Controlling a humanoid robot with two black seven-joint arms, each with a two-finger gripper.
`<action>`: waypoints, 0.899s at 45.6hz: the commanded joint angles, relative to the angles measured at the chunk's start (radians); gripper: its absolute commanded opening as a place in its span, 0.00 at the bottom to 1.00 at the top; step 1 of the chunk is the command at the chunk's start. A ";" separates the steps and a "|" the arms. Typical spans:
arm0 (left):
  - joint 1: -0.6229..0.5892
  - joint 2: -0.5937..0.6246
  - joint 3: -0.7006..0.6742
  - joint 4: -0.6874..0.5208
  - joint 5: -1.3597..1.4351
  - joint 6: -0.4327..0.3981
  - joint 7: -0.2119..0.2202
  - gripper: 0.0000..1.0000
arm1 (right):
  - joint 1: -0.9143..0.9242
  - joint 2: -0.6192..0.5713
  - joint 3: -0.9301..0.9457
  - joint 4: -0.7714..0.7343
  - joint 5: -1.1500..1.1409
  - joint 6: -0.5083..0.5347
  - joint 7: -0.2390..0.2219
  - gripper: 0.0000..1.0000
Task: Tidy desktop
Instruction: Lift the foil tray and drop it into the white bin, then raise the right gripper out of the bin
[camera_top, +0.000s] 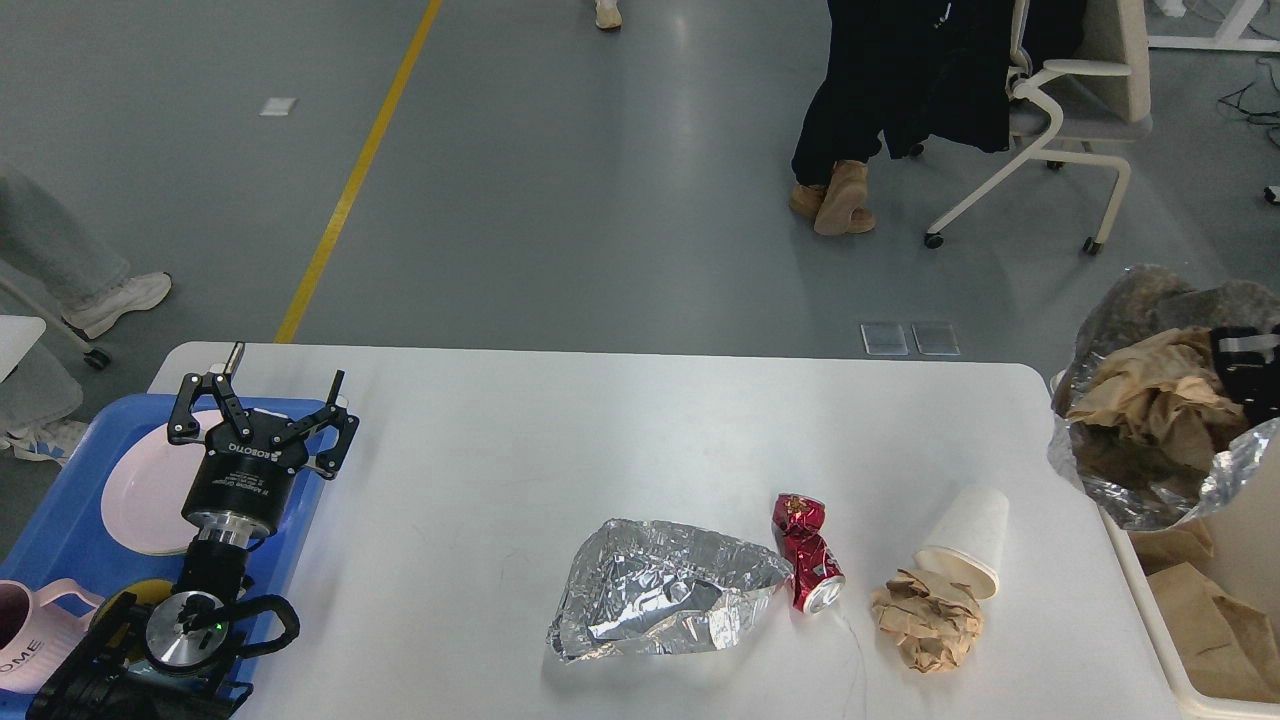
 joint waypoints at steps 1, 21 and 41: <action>0.000 0.000 0.001 0.000 0.000 0.000 0.000 0.96 | -0.198 -0.146 0.005 -0.179 0.003 -0.024 -0.042 0.00; 0.000 0.000 -0.001 0.000 0.000 0.000 0.000 0.96 | -1.079 -0.332 0.515 -0.776 0.017 -0.150 -0.057 0.00; 0.000 0.000 -0.001 0.000 0.000 0.000 0.000 0.96 | -1.827 -0.032 0.970 -1.486 0.018 -0.355 -0.140 0.00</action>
